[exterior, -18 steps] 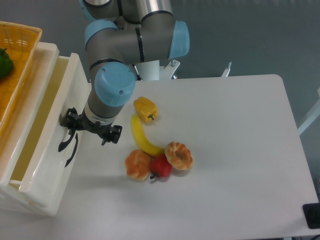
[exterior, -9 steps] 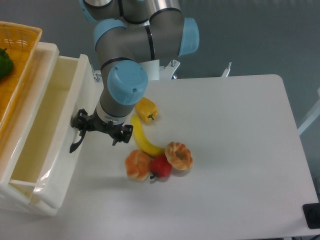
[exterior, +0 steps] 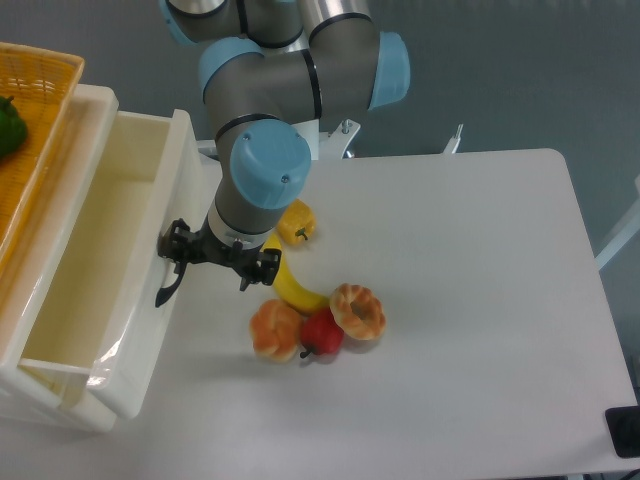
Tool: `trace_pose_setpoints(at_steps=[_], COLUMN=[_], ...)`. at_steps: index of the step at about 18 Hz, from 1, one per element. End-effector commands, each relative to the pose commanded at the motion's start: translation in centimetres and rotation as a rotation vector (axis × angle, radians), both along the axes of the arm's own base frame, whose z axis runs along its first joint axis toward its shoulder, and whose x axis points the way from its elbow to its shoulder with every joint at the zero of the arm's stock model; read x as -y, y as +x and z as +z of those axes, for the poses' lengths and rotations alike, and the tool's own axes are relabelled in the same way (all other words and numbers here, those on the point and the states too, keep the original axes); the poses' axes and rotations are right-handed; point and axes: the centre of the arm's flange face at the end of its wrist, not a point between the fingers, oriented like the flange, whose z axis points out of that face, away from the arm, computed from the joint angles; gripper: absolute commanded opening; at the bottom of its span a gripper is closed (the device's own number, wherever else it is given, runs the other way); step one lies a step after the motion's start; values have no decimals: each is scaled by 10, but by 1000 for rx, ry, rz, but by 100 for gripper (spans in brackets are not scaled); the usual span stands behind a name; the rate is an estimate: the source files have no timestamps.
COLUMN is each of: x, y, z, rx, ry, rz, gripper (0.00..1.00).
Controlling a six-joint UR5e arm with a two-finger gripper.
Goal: Slide the top white drawer open
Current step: 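Pull the upper drawer handle outward, sliding the drawer open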
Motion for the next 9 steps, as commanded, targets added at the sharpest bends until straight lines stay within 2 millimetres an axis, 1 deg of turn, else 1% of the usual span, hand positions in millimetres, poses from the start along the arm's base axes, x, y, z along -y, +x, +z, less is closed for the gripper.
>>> trace_pose_setpoints(at_steps=[7, 9], x=[5, 5], y=[-13, -14], z=[1, 2], rx=[-6, -7], ry=[4, 6], rz=[20, 20], gripper=[100, 100])
